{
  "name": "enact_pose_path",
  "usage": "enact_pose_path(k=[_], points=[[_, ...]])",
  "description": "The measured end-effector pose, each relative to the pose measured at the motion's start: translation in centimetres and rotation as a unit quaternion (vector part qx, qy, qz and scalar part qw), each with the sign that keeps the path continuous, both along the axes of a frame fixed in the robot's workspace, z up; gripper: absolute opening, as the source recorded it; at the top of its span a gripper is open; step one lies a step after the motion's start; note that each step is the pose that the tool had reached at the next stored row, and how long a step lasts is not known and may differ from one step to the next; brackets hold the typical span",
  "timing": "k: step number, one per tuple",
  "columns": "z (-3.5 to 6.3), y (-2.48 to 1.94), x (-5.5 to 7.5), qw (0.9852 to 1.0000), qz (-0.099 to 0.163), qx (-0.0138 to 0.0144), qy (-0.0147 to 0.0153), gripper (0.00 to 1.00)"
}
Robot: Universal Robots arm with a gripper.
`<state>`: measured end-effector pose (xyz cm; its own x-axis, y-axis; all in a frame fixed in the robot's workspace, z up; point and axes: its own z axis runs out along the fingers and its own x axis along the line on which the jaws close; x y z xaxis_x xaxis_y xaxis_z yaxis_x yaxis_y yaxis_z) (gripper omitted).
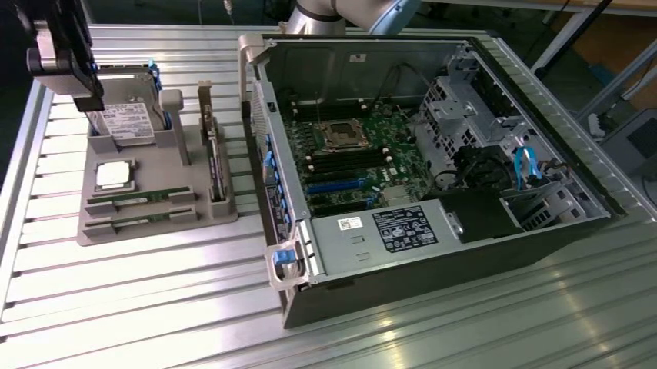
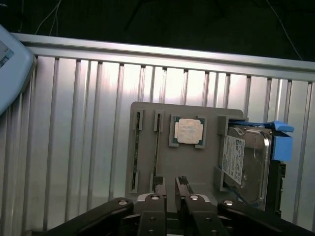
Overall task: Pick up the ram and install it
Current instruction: 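Pick up the ram and move it above insertion slot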
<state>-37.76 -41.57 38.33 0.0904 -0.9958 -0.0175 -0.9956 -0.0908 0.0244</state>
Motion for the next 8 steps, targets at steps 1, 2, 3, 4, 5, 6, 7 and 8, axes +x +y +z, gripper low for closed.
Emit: enact_pose_path(k=[1,2,3,4,5,6,7,8], points=[[0.0,0.0,0.0,1.0,0.0,0.0,0.0,0.3],[0.0,0.0,0.0,1.0,0.0,0.0,0.0,0.3],[0.0,0.0,0.0,1.0,0.0,0.0,0.0,0.3],[0.0,0.0,0.0,1.0,0.0,0.0,0.0,0.3],[0.0,0.0,0.0,1.0,0.0,0.0,0.0,0.3],[-0.02,0.0,0.0,1.0,0.0,0.0,0.0,0.3],[-0.17,0.0,0.0,1.0,0.0,0.0001,-0.0001,0.3],[-0.34,0.0,0.0,1.0,0.0,0.0001,-0.0001,0.3]])
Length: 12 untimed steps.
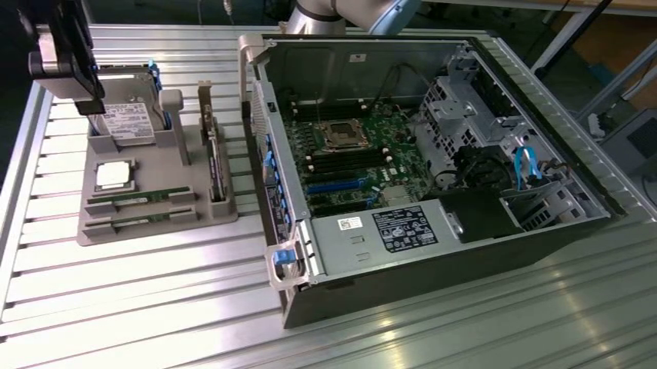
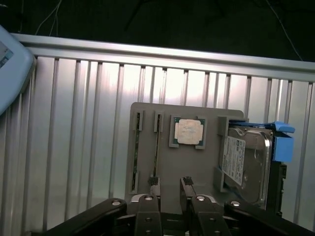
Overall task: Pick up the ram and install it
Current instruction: 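Pick up the ram and move it above insertion slot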
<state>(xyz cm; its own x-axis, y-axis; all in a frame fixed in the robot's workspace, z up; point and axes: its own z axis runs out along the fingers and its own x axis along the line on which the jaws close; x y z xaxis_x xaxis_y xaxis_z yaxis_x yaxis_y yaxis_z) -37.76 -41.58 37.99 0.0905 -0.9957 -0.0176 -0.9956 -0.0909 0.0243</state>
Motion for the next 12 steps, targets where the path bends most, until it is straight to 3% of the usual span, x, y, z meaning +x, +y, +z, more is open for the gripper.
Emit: enact_pose_path(k=[12], points=[[-2.42,0.0,0.0,1.0,0.0,-0.0001,0.0002,0.3]])
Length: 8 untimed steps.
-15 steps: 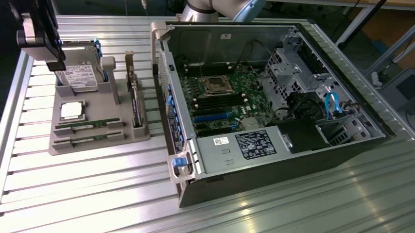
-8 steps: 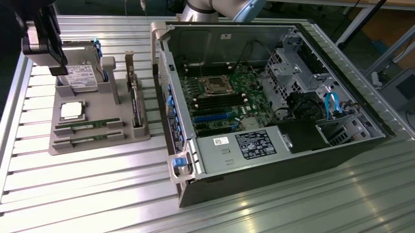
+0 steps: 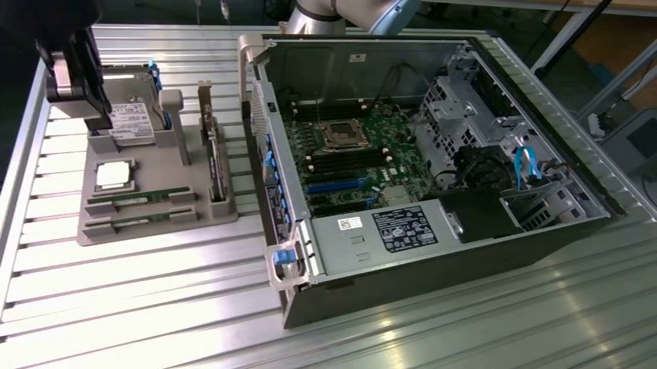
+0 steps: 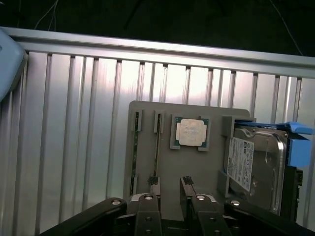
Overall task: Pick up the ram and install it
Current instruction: 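Pick up the ram and move it above insertion slot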
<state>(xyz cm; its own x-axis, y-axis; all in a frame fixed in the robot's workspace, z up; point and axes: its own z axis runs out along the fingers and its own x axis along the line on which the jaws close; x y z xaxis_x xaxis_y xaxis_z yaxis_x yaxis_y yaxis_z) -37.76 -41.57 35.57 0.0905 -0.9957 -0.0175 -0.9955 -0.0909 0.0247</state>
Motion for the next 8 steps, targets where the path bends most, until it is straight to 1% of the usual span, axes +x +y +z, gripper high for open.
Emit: enact_pose_path(k=[8], points=[[-1.47,0.0,0.0,1.0,0.0,0.0,0.0008,0.3]])
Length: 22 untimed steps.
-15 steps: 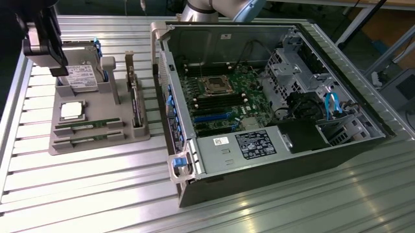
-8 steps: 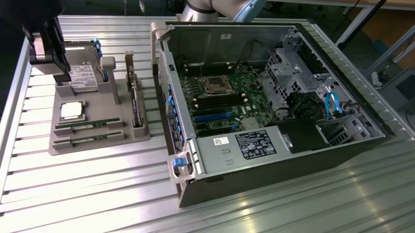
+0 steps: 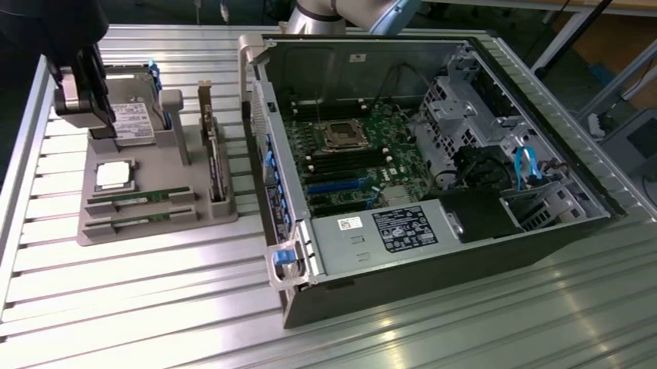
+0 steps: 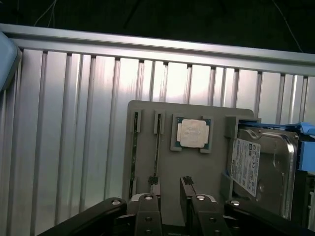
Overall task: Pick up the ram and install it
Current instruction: 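Pick up the ram and move it above insertion slot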
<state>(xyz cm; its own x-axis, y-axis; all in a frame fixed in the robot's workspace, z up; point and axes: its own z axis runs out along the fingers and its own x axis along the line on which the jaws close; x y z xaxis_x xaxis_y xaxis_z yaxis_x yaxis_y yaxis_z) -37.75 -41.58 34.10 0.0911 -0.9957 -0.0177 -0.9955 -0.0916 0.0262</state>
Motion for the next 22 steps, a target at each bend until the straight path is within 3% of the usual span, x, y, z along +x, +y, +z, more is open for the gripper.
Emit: enact_pose_path(k=[5,10,22], points=[[-0.89,0.0,0.0,1.0,0.002,0.0,0.0014,0.3],[-2.85,0.0,0.0,1.0,0.004,-0.0002,0.0053,0.3],[-5.49,0.0,0.0,1.0,0.005,-0.0002,0.0062,0.3]])
